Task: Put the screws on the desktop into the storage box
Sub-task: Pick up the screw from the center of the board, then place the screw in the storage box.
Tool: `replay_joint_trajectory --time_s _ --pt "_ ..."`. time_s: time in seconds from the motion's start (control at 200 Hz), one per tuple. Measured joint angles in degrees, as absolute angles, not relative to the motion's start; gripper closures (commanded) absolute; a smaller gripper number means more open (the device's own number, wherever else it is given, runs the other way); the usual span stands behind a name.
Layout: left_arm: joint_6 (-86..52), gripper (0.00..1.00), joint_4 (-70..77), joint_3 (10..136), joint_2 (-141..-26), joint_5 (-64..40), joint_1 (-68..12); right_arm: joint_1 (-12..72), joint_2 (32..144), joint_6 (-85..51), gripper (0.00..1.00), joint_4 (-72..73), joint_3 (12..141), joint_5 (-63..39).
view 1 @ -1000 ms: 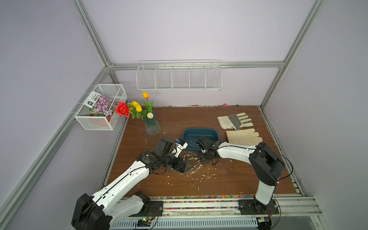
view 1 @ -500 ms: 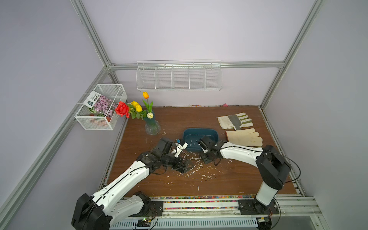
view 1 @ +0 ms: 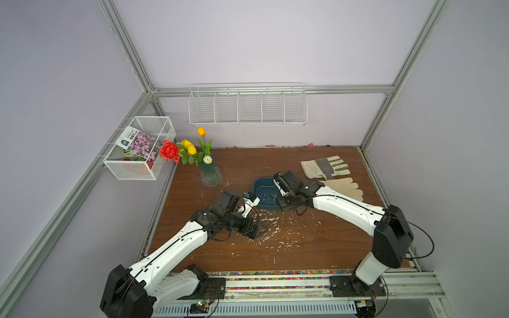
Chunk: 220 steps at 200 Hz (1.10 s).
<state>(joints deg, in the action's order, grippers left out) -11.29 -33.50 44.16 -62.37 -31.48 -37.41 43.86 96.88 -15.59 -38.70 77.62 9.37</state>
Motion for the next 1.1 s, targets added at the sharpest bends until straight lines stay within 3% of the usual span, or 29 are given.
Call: replay_joint_trajectory --time_s 0.295,0.75,0.845,1.1 --pt "-11.3 0.0 -33.5 44.2 -62.6 -31.4 -37.4 39.7 105.9 -12.5 0.84 -38.0 83.9 9.8" --pt "-11.3 0.0 -33.5 44.2 -63.5 -30.2 -37.4 39.3 106.1 -9.8 0.12 -37.0 83.4 10.3" --pt "-11.3 0.0 -33.5 44.2 -64.3 -29.6 -37.5 39.3 102.1 -9.8 0.03 -36.6 80.4 9.8" --pt "-11.3 0.0 -34.2 44.2 -65.3 -28.3 -37.5 39.2 89.3 -11.2 0.02 -36.3 72.3 5.7"
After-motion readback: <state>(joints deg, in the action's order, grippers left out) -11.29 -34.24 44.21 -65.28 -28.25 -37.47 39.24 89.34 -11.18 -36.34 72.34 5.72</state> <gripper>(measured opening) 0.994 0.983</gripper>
